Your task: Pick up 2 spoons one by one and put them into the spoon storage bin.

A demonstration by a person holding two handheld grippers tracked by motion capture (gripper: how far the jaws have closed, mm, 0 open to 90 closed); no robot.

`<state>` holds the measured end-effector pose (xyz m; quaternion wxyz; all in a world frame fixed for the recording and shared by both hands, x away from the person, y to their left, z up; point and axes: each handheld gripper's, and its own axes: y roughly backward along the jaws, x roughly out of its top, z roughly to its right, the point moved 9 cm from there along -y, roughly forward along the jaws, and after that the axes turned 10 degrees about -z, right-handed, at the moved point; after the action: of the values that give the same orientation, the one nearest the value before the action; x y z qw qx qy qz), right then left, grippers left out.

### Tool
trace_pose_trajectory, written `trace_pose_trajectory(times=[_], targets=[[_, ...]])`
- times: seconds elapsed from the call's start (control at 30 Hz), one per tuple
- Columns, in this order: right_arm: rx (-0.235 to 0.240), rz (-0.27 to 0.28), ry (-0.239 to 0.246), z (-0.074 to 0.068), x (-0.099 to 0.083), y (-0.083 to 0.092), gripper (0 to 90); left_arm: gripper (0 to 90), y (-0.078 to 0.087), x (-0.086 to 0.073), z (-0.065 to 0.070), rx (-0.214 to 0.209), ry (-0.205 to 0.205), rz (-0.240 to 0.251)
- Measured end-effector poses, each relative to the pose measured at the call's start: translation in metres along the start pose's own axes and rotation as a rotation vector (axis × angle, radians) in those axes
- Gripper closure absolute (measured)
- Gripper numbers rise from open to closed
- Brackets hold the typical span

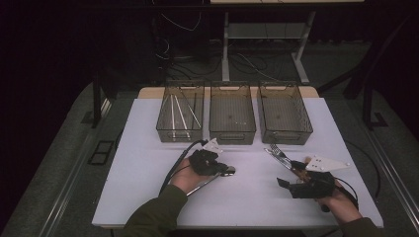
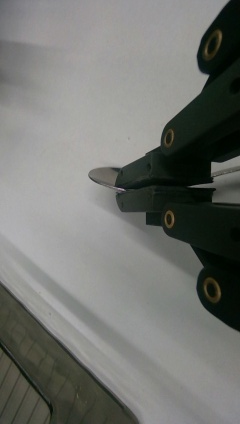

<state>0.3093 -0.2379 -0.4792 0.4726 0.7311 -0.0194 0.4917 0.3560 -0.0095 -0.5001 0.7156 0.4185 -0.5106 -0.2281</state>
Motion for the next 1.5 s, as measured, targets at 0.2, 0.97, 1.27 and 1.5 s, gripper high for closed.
trace_pose_trajectory(times=[0.2,0.97,1.27,1.5], targets=[[0.0,-0.001,0.0,0.0,0.0,0.0,18.2,88.5,0.001,-0.001,0.0,-0.013,0.0,0.001],[0.001,0.015,-0.013,0.001,0.002,0.001,18.2,88.6,0.029,0.027,-0.022,-0.001,0.051,0.114],[0.008,0.001,0.004,-0.003,0.002,-0.006,18.2,88.6,0.058,0.069,-0.046,0.021,0.044,0.193],[0.008,0.003,0.001,-0.003,0.002,-0.005,18.1,88.6,0.072,0.099,-0.066,0.046,0.044,0.228]])
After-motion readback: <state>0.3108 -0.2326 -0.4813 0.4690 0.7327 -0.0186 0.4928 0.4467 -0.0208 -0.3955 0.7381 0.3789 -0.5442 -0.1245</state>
